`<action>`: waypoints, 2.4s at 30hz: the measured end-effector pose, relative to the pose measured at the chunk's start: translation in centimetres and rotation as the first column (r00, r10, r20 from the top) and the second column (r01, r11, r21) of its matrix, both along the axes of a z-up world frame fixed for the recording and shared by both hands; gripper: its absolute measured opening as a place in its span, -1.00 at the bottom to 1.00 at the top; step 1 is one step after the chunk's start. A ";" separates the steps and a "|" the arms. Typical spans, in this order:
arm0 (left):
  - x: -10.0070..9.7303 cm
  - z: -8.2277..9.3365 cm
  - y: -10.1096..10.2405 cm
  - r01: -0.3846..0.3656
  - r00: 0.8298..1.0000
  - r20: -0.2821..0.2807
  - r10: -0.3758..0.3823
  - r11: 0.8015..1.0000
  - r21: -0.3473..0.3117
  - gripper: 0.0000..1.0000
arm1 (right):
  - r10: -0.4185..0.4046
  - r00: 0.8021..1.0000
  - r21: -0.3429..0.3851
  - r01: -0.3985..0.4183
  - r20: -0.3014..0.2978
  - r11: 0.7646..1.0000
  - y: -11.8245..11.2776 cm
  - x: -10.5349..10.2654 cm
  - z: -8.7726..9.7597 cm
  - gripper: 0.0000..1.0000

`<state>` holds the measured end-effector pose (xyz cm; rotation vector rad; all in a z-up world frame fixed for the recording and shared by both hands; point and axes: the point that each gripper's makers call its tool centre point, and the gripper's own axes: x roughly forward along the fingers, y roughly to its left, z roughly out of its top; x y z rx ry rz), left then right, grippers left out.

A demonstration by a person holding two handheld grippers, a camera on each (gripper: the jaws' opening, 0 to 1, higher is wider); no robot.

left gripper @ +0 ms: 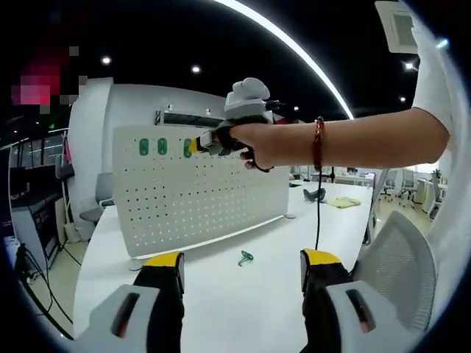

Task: Insert the hook assembly into the mounting plate slot until the hook locks in place.

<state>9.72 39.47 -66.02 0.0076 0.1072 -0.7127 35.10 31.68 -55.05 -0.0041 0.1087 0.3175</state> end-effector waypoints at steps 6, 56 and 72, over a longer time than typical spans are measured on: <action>0.4 0.0 0.9 -0.011 1.000 -0.005 0.011 1.000 -0.009 0.27 | -0.036 0.999 0.037 0.035 0.010 0.999 -0.3 1.6 1.2 -0.98; 1.0 -0.9 3.8 -0.062 0.997 -0.043 0.062 0.998 0.003 0.51 | -0.122 0.992 0.004 0.123 -0.023 0.992 -0.2 6.8 1.2 -0.89; 0.7 -0.4 3.6 -0.040 0.998 -0.049 0.041 0.999 0.020 0.50 | -0.060 0.998 -0.018 0.061 0.023 0.998 0.1 6.0 2.5 -0.68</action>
